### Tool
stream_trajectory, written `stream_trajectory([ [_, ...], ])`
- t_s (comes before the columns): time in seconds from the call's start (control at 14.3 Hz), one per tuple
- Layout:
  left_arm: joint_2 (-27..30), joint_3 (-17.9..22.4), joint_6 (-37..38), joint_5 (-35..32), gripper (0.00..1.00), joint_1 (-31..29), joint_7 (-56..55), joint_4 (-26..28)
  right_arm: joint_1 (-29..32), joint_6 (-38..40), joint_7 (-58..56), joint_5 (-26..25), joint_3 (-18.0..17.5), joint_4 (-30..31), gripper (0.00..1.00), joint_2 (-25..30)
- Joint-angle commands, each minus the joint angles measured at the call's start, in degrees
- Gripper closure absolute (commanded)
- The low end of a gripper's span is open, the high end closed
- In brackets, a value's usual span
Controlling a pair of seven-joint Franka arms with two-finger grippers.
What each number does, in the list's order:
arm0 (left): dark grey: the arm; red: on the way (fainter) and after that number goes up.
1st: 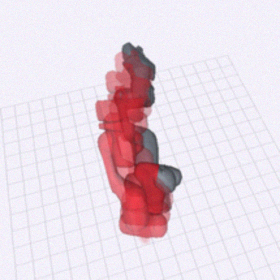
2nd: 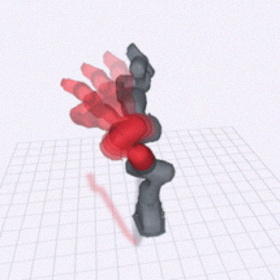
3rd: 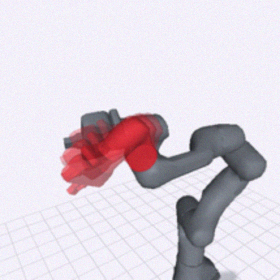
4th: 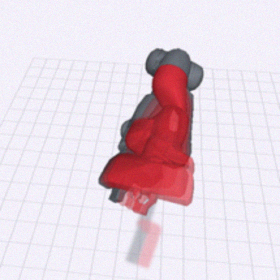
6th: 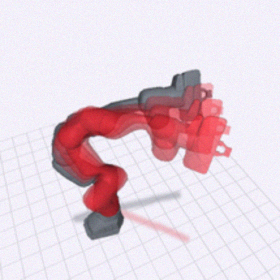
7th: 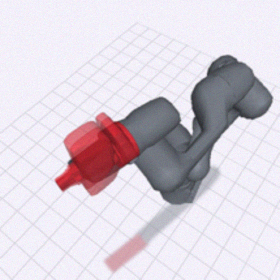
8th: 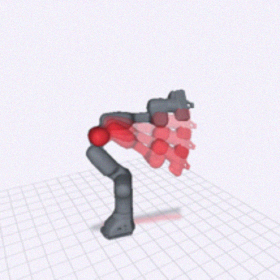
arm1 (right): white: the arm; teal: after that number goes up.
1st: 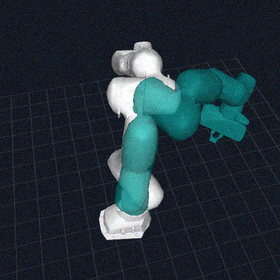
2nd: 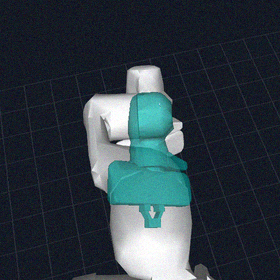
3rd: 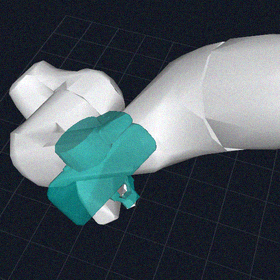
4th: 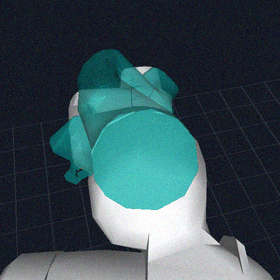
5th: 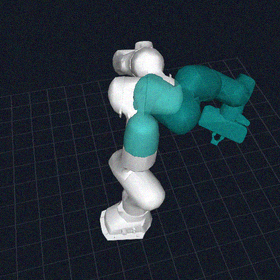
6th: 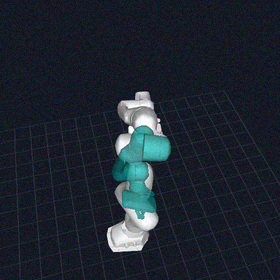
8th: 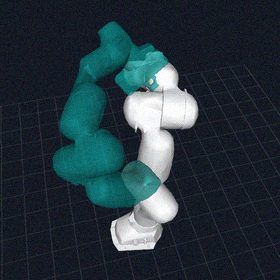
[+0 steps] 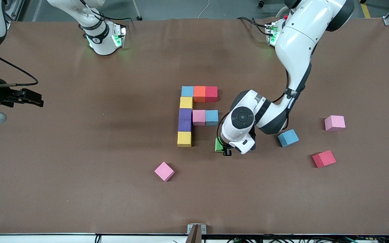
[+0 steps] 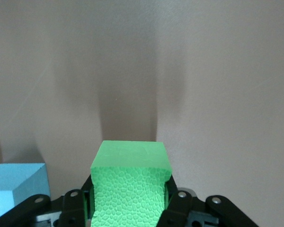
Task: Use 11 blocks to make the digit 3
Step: 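Lower the green block beside the yellow block and open the left gripper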
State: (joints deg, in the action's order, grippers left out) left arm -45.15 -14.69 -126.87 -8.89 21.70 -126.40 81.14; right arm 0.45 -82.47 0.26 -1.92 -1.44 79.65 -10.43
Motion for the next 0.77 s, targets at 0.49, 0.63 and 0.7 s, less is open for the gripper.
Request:
stream_trajectory([
  [0.49, 0.5, 0.7, -3.9, -1.0, 0.89, 5.2, -7.5, 2.6, -0.2, -6.6, -0.4, 0.5, 0.2, 14.1, 0.0, 12.6],
  [0.63, 0.4, 1.2, -5.1, -1.0, 0.89, 6.0, -9.0, 2.5, -0.2, -6.0, -0.4, 0.5, 0.4, 14.3, 0.0, 13.2],
  [0.7, 0.0, 1.2, -5.9, -1.0, 0.89, 6.3, -9.2, 2.5, -0.2, -5.8, -0.4, 0.5, 0.6, 14.3, 0.0, 13.6],
])
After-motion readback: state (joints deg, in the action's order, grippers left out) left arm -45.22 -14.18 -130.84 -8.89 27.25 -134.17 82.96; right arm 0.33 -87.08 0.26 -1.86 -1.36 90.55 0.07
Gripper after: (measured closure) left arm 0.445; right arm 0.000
